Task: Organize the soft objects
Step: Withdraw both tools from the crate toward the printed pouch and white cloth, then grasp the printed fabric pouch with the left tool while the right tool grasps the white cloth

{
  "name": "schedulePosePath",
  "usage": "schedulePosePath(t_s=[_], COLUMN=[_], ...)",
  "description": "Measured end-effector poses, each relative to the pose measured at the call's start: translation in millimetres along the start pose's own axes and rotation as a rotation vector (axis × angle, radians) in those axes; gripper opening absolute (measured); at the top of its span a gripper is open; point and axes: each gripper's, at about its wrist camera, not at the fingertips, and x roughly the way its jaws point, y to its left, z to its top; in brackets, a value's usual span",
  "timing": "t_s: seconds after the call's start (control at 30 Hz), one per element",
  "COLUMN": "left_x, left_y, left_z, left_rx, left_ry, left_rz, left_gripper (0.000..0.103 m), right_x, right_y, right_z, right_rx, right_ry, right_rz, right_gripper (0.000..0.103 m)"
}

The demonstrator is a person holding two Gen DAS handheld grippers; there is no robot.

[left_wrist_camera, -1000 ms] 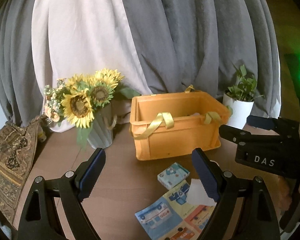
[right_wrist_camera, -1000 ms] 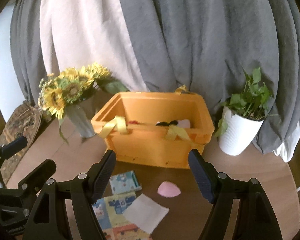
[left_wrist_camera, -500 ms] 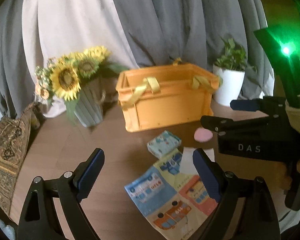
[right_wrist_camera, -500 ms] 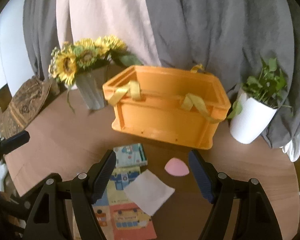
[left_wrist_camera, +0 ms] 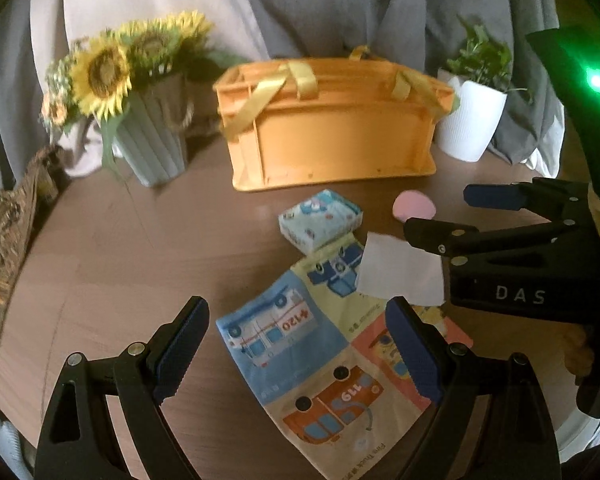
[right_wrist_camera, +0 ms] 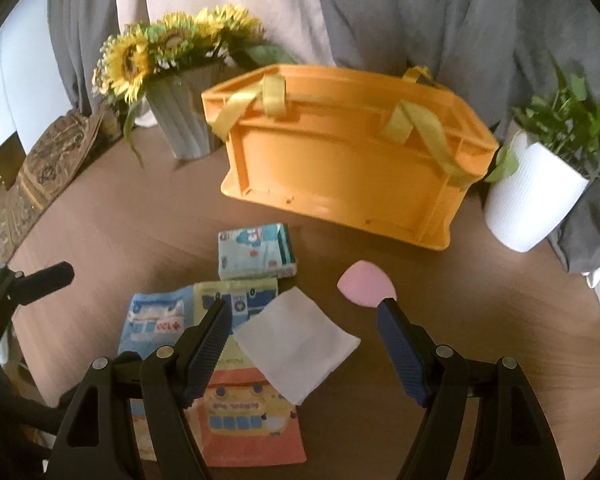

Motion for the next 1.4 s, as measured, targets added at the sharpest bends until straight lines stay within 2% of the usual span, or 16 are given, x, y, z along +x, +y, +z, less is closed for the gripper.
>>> schedulePosePath(t_s=[0.63, 0.97, 1.03, 1.1, 1.17, 1.27, 1.37, 1.4], left_x=[53, 66, 66, 66, 65, 64, 64, 64], left_y=[-2, 1, 1, 1, 0, -3, -4, -4], left_z=[-23, -26, -26, -25, -25, -24, -23, -23], left_rx=[0.013, -0.008, -0.017, -0.020, -0.022, -0.017, -0.019, -0.020], left_ry=[0.087, 0.119, 0.117, 0.113, 0.108, 0.103, 0.101, 0.101], left_rz=[-0.005, -0.032, -0.037, -0.035, -0.037, -0.041, -0.044, -0.044], left_gripper=[0.087, 0.077, 0.074, 0.064, 0.059, 0.050, 0.036, 0.033], right_x=[53, 68, 70, 70, 71, 69, 67, 67], right_y=[3, 3, 4, 3, 3, 4, 4, 4], right_z=[-21, -25, -25, -26, -26, -28, -29, -29], right_rx=[-0.062, -0.066, -0.064, -0.055, -0.048, -0.043, -0.044, -0.041], right_ry=[0.091, 0.114, 0.120, 0.121, 0.123, 0.123, 0.120, 0.120], right_rz=[0.031, 0.023, 0.026, 0.030, 0.037, 0.048, 0.057, 0.060], right_gripper=[0.075, 0.075, 0.075, 0.075, 0.072, 0.065, 0.059, 0.054])
